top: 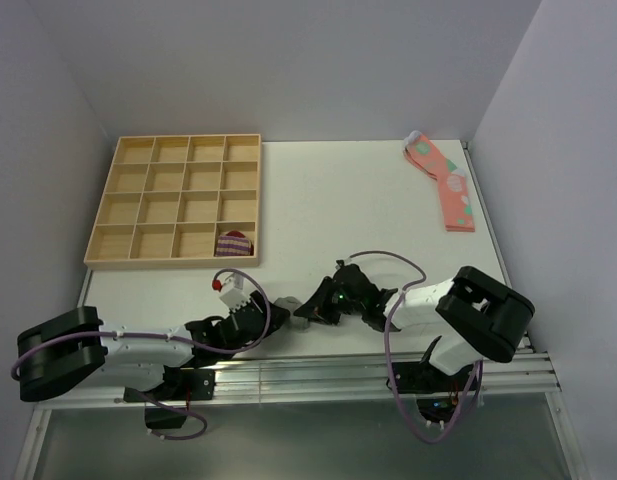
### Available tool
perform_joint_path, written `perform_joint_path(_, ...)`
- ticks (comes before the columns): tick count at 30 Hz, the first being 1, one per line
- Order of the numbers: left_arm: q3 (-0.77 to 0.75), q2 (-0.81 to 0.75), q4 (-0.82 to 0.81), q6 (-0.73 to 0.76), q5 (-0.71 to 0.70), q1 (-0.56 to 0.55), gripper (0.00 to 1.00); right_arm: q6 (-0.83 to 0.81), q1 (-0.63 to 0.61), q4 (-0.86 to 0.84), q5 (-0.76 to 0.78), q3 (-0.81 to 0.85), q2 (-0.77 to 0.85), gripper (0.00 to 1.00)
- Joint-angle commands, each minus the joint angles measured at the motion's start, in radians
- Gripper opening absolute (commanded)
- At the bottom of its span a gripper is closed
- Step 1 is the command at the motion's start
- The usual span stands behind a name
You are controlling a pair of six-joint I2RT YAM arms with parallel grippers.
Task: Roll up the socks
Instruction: Roll the sock at the center of the board.
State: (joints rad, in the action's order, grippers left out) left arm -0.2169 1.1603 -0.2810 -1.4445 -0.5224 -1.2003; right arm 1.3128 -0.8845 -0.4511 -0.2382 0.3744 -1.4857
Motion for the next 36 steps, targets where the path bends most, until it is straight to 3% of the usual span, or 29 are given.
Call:
perform_joint_path(1, -0.007, 0.032, -0.015, -0.037, -0.044, -0.018, 0.53, 0.046, -0.014, 0.037, -0.099, -0.067, -0.059, 0.0)
perform_joint_path(28, 0.051, 0.047, -0.161, -0.002, -0.062, -0.045, 0.54, 0.33, -0.025, -0.524, -0.315, -0.134, -0.212, 0.0)
perform_joint_path(36, 0.105, -0.039, -0.187, 0.021, -0.048, -0.047, 0.56, 0.364, -0.031, -0.575, -0.314, -0.114, -0.255, 0.0)
